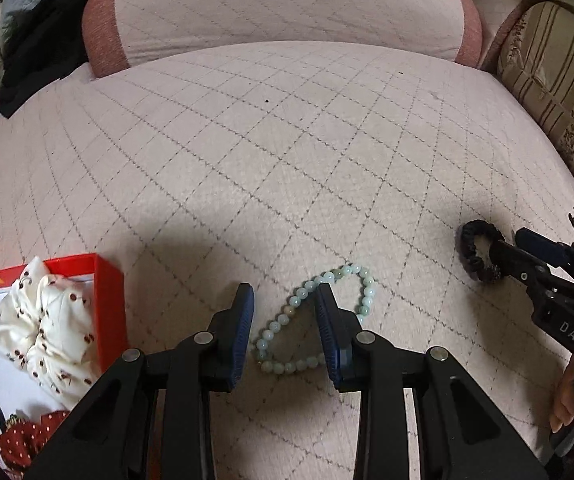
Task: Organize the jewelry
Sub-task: 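Grasp pale green bead bracelet with left tool while right tool grasps black beaded bracelet, then carry green bracelet with left tool while right tool carries black beaded bracelet into the tray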
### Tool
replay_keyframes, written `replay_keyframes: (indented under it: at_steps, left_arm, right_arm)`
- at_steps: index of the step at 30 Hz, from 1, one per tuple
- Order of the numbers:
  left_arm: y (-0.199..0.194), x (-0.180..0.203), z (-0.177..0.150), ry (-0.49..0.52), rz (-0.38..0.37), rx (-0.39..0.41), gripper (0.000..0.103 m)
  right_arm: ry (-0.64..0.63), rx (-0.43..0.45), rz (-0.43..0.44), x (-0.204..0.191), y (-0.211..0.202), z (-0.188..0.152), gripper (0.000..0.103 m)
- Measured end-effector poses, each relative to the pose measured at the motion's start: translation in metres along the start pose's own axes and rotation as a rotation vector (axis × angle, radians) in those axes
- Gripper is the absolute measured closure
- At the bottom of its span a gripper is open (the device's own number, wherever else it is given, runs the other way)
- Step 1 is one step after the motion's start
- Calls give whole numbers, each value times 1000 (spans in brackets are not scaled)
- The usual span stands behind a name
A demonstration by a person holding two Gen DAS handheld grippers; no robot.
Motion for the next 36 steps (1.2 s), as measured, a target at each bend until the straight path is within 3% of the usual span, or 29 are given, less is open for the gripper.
replay_keyframes:
  at_steps: [9, 11, 12, 13, 14, 18, 36]
  left_arm:
    - [3, 3, 2, 37, 8, 25, 72]
    - [3, 6, 2, 39, 17, 21, 76]
    - [2, 7, 1, 36, 7, 18, 86]
    - [1, 10, 0, 35, -5, 13, 98]
    - [0, 12, -1, 33, -18, 5, 98]
    - [-13, 15, -9, 1, -74, -3, 98]
    - [-139, 25, -45, -73, -110, 156, 98]
  right_arm:
    - [-57, 30, -66, -12, 9, 1, 48]
    - [-69, 37, -75, -15, 9, 2, 62]
    - [-75, 41, -73, -17, 8, 2, 69]
    - [-80, 42, -65, -19, 7, 3, 87]
    - [-82, 40, -53, -20, 6, 2, 93]
    - [-41, 34, 2, -21, -5, 1, 94]
    - [-6, 157, 65, -42, -121, -19, 94]
Point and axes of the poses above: each gripper's, at about its wrist camera, not at the fingertips, and y roughly the way its jaws point, x to its right, z to its top, the point moved 4 cm from there along y, roughly the way its jaws point, and after that the axes turned 7 degrees about -z, right-handed, at the moved point
